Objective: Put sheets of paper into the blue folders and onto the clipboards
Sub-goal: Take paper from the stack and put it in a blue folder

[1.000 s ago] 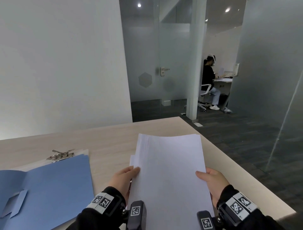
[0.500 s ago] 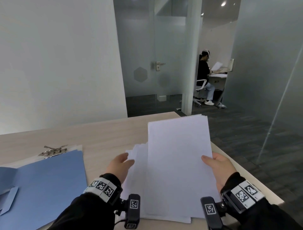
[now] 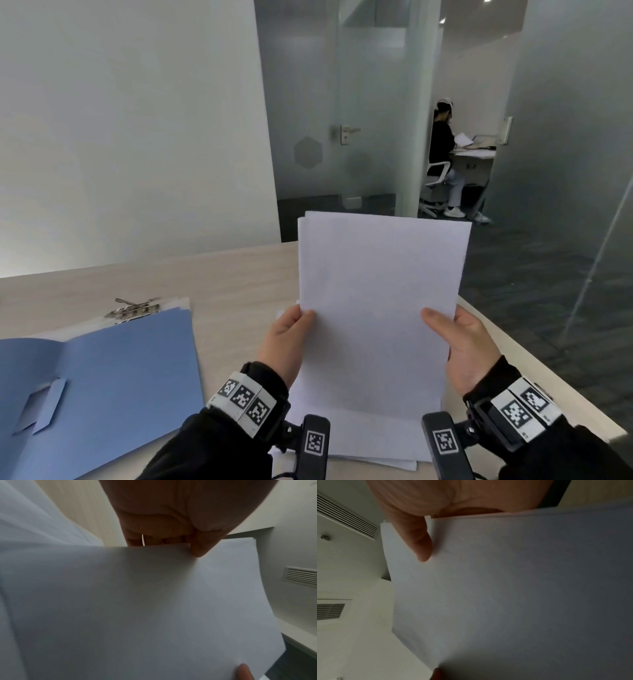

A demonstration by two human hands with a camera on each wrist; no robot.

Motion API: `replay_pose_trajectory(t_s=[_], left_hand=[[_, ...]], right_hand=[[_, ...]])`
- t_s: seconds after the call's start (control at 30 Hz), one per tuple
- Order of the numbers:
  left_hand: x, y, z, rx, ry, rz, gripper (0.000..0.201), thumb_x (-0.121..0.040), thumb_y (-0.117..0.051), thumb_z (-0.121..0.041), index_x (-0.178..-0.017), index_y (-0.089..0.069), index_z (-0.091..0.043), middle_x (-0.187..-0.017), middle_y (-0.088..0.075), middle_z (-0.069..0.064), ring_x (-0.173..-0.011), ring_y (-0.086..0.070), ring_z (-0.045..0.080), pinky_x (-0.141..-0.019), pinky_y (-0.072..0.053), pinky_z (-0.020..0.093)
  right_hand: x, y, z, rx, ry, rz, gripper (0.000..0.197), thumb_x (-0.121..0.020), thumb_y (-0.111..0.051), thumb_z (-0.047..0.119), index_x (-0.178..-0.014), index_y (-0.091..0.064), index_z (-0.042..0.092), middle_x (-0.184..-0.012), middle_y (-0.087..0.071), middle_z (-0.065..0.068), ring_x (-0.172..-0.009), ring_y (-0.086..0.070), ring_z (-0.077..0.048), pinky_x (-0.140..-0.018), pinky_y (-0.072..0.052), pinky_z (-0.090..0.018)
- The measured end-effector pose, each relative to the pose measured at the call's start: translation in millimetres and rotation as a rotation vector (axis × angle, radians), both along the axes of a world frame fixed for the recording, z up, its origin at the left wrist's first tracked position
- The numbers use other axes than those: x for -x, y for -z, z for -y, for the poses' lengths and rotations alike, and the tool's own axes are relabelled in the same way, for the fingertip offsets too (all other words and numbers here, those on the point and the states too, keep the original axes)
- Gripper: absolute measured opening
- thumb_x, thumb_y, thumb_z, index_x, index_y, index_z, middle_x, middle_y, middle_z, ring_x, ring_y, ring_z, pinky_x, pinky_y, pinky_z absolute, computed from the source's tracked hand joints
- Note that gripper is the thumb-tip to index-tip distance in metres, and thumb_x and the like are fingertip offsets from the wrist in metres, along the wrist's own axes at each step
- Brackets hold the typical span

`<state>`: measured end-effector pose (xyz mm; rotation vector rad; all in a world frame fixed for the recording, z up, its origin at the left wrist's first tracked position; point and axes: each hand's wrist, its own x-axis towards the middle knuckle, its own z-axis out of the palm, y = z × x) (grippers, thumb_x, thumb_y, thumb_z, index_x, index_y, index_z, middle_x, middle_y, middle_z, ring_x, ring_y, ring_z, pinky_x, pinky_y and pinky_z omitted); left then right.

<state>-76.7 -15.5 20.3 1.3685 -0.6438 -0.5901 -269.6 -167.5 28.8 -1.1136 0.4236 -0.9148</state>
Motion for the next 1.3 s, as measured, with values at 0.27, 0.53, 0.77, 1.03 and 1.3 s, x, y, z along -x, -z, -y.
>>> replay_pose_trajectory(t_s=[0.27, 0.53, 0.77, 1.03, 1.3], left_hand=[[2, 16, -1, -0.037, -0.001, 0.043, 0.031, -0.084, -0.054, -0.037, -0.093, -0.066, -0.010, -0.094, -0.070, 0.012, -0.086, -0.061, 0.021, -0.085, -0.050, 0.045], [-6, -9, -16, 0.081, -0.042, 0.106, 0.021, -0.099, -0.047, -0.017, -0.101, -0.067, -0.011, -0.095, -0.071, 0.003, -0.087, -0.063, 0.017, -0.084, -0.050, 0.036], [-10, 8, -33, 0.039, -0.019, 0.129, 0.020, -0.099, -0.048, -0.016, -0.106, -0.067, -0.012, -0.105, -0.072, 0.014, -0.091, -0.067, 0.018, -0.086, -0.053, 0.037], [-9, 15, -37, -0.033, -0.013, 0.101, 0.021, -0.099, -0.048, -0.018, -0.103, -0.068, -0.018, -0.102, -0.076, 0.004, -0.100, -0.069, 0.025, -0.094, -0.053, 0.045], [-30, -7, -81, 0.065, -0.216, 0.022, 0.017, -0.093, -0.054, -0.023, -0.095, -0.070, -0.019, -0.099, -0.075, 0.006, -0.090, -0.066, 0.021, -0.087, -0.051, 0.042]], right_hand=[[-4, 10, 3, 0.006, -0.044, 0.010, 0.034, -0.055, -0.077, 0.026, -0.087, -0.079, 0.015, -0.098, -0.076, -0.015, -0.081, -0.074, -0.027, -0.063, -0.059, -0.035], [-20, -12, -5, 0.120, -0.068, 0.055, 0.038, -0.062, -0.080, 0.029, -0.096, -0.075, 0.013, -0.102, -0.074, -0.016, -0.090, -0.071, -0.030, -0.080, -0.057, -0.044], [-24, 3, -15, 0.173, -0.108, -0.021, 0.071, -0.029, -0.093, 0.052, -0.089, -0.079, 0.016, -0.093, -0.078, -0.010, -0.084, -0.074, -0.026, -0.063, -0.058, -0.028], [-28, -4, -19, 0.177, -0.064, -0.032, 0.015, -0.070, -0.076, 0.013, -0.083, -0.080, 0.017, -0.090, -0.078, -0.009, -0.085, -0.074, -0.028, -0.065, -0.058, -0.032], [-58, -18, -49, 0.259, -0.247, -0.076, 0.066, -0.042, -0.089, 0.054, -0.096, -0.078, 0.017, -0.103, -0.076, -0.012, -0.095, -0.072, -0.029, -0.078, -0.057, -0.038]])
